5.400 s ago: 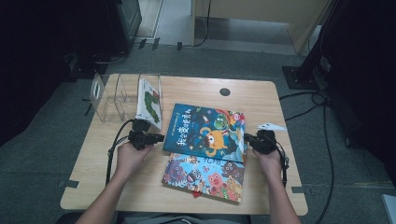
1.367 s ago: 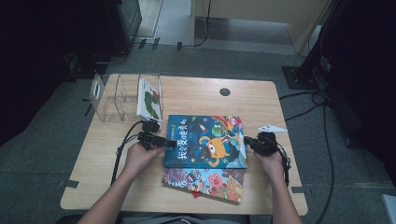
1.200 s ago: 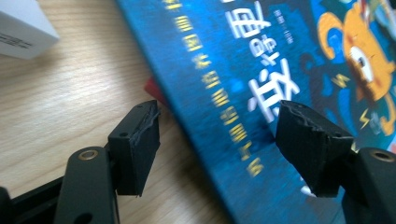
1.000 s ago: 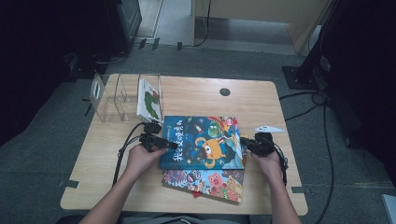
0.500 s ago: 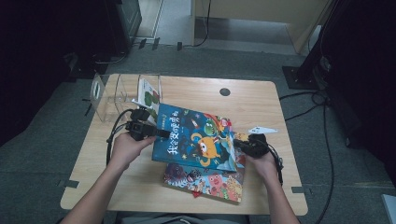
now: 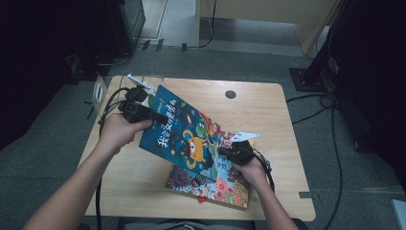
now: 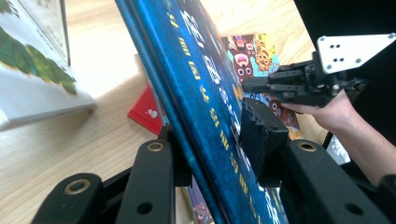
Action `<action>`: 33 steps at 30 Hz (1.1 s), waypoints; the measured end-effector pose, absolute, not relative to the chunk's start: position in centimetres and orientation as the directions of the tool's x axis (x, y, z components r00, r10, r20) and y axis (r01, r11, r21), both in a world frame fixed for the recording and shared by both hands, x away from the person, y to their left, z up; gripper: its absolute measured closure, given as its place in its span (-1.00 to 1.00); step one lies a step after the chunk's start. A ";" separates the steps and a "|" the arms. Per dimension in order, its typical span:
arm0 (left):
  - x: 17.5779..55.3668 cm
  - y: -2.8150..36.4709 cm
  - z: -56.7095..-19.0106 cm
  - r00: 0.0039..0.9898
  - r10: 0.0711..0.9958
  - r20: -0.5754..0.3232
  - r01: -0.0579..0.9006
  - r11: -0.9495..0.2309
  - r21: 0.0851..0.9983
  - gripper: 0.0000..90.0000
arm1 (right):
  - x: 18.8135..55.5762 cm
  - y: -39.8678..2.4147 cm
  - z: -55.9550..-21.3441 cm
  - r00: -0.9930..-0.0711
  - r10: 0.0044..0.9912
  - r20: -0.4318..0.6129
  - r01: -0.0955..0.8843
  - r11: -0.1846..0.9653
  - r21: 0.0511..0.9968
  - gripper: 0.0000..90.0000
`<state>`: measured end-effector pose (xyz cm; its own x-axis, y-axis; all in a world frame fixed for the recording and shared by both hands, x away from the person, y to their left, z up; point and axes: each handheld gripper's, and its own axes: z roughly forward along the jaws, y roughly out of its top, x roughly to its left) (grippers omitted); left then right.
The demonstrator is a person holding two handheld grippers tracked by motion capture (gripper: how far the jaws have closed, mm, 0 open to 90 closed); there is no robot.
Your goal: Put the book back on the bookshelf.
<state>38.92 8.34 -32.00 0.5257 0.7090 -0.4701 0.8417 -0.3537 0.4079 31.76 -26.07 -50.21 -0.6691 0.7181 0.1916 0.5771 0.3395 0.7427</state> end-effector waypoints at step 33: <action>40.8 8.4 -25.7 0.562 0.701 -0.439 0.825 -0.511 0.241 0.86 | 32.8 -27.5 -49.1 -0.669 0.714 0.205 0.583 0.335 0.740 0.67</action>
<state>40.75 8.39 -25.68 0.5622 0.7010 -0.4388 0.8251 -0.5109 0.2411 32.83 -27.47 -49.06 -0.6693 0.7143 0.2046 0.5834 0.3346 0.7401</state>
